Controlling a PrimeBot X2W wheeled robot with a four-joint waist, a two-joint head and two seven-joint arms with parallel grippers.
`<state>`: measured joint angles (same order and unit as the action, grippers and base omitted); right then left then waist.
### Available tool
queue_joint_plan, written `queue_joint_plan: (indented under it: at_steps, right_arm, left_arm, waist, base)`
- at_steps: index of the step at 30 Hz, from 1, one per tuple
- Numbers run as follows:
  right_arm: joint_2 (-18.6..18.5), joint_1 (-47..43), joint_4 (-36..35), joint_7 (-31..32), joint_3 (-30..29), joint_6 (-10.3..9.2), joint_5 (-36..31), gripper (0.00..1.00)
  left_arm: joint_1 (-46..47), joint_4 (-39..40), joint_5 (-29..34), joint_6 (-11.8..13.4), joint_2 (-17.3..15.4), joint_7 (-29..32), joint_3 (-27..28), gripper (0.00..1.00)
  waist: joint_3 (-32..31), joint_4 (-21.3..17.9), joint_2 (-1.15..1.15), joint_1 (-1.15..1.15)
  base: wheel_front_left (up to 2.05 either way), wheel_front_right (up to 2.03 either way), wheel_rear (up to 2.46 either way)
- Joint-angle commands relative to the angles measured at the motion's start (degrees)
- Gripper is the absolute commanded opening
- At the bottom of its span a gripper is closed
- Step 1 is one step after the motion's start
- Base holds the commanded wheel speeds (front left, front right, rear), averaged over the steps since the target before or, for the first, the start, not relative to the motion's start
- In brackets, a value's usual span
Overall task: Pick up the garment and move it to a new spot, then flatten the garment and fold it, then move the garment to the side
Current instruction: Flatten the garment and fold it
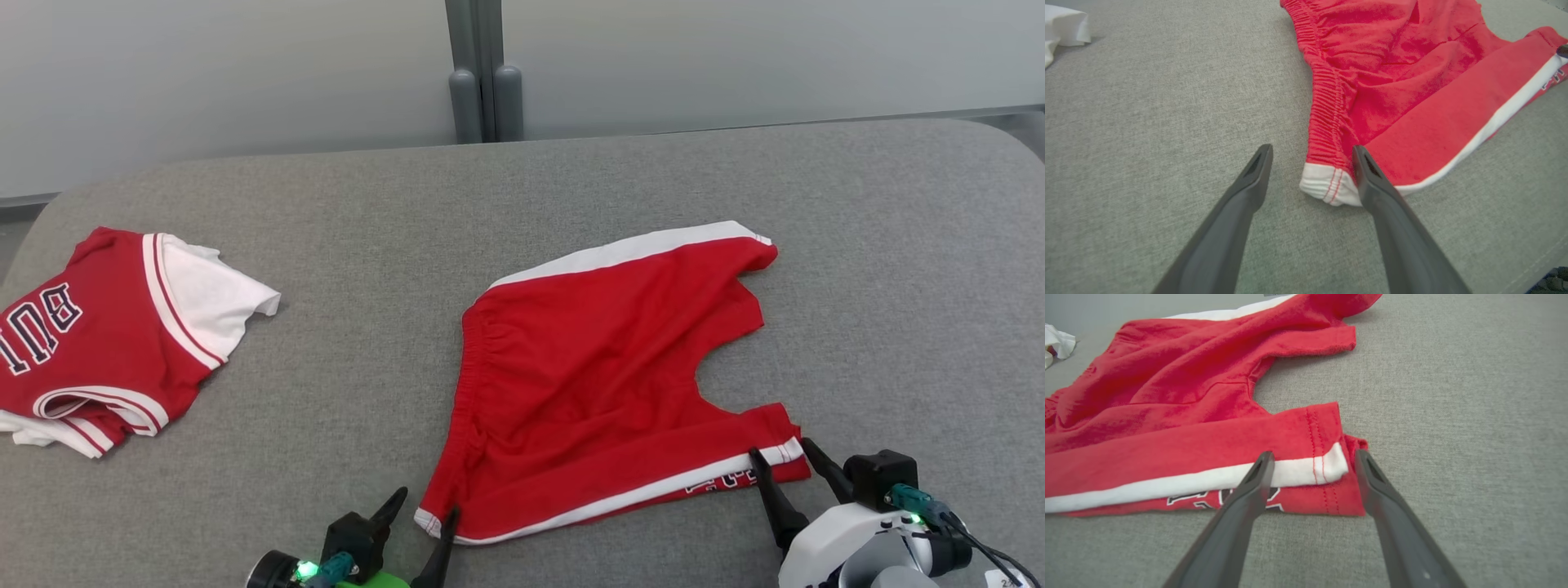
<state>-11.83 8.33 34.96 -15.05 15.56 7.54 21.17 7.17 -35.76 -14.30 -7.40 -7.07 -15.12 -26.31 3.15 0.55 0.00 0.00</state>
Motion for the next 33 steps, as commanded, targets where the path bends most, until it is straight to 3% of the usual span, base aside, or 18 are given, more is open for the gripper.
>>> queue_joint_plan:
  at_steps: [1, 2, 3, 4, 5, 12, 23, 28, 33]
  right_arm:
    - [-0.1, 1.0, 0.7, -0.2, 0.4, -0.09, 0.4, 0.94]
    - [0.0, 1.3, 1.1, -0.2, 0.7, -0.09, 0.5, 0.77]
    - [0.0, 1.5, 1.3, -0.2, 1.0, -0.09, 0.6, 0.49]
    - [0.0, 1.9, 0.7, -0.2, 0.9, -0.09, 0.6, 0.15]
    - [0.0, 1.8, 0.4, -0.2, 0.9, -0.09, 0.9, 0.0]
    - [-0.4, 0.9, 0.4, -0.2, 1.2, -0.09, 2.0, 0.0]
    - [-1.2, 3.3, -9.3, -0.2, 0.4, -0.1, 1.8, 0.0]
    - [-2.8, 9.5, -10.9, -0.2, 1.1, -0.09, 2.7, 0.0]
    - [-4.3, 19.4, -9.9, -0.2, 2.5, -0.09, 4.5, 0.0]
  left_arm:
    - [1.1, -0.9, -0.8, -0.1, -0.2, 0.0, -0.9, 1.0]
    - [1.4, -1.3, -1.2, -0.1, -0.2, 0.0, -1.3, 1.0]
    - [1.7, -2.2, -1.9, -0.1, -0.1, 0.0, -2.1, 0.92]
    - [2.1, -2.8, -2.4, -0.1, 0.0, 0.0, -2.7, 0.38]
    - [2.5, -3.0, -2.9, -0.1, 0.0, 0.0, -2.9, 0.0]
    - [2.2, -3.5, -5.7, -0.1, 0.0, 0.0, -3.2, 0.0]
    - [5.1, 5.2, -7.7, -0.1, -0.6, 0.0, 0.1, 0.0]
    - [11.9, 7.5, -9.2, -0.1, -1.4, 0.0, 1.1, 0.0]
    - [23.2, 6.6, -10.6, -0.1, -3.0, 0.5, -1.6, 0.0]
  waist:
    - [0.1, 0.2, 0.0, 0.0]
    - [0.1, 0.3, 0.0, 0.0]
    - [0.2, 0.4, 0.0, 0.0]
    - [0.2, 0.5, 0.0, 0.0]
    - [0.2, 0.5, 0.0, 0.0]
    - [0.1, 0.7, 0.0, 0.0]
    - [0.4, -0.1, 0.0, 0.0]
    - [1.7, -0.9, 0.0, 0.0]
    - [5.0, -1.7, 0.0, 0.0]
  base:
    - [0.0, 0.0, 0.0]
    - [0.0, 0.0, 0.0]
    - [0.0, 0.0, 0.0]
    - [0.0, 0.0, 0.0]
    - [0.0, 0.0, 0.0]
    - [0.0, 0.0, 0.0]
    - [0.0, 0.0, 0.0]
    - [0.0, 0.0, 0.0]
    - [0.0, 0.0, 0.0]
